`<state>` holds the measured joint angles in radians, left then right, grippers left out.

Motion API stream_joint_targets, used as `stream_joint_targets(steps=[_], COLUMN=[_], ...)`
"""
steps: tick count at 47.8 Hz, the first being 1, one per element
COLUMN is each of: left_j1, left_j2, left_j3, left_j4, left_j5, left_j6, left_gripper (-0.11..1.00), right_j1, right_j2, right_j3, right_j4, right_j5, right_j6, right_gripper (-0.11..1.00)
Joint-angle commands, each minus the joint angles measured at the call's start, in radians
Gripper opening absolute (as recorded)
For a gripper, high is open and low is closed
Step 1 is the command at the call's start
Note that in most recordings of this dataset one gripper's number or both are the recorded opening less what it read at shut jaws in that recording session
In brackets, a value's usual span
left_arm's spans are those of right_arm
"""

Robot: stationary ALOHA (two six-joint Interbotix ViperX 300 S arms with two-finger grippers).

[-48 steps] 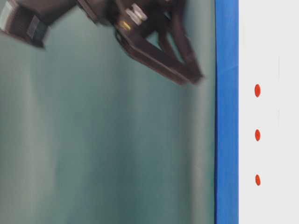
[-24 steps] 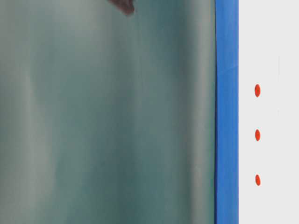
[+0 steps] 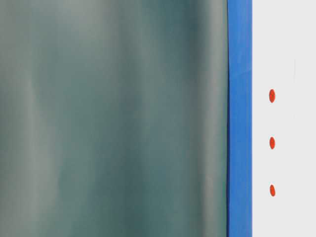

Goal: Hit the mark with a hammer.

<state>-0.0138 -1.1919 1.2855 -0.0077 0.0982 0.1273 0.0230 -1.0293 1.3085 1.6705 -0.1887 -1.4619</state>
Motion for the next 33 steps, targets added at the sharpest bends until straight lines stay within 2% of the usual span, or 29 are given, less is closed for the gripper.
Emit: stream_joint_targets(steps=[1,13,33], left_j1=[-0.005,-0.021,-0.021], left_j2=[-0.006,-0.031,-0.031], left_j3=[0.008,0.04,0.049], left_j4=[0.0,-0.002,-0.002], left_j5=[-0.011,-0.011,-0.008], left_j6=[-0.011,-0.014,-0.017], left_gripper=[0.87,0.87,0.86], right_j1=[-0.002,-0.002,-0.002], right_j2=[-0.026,-0.063,-0.06], right_j3=[0.012,0.049,0.051], right_j4=[-0.003,-0.002,-0.002], right_j5=[0.006,0.002,0.0], right_j6=[-0.002,-0.002,0.0], right_gripper=[0.71,0.7,0.7])
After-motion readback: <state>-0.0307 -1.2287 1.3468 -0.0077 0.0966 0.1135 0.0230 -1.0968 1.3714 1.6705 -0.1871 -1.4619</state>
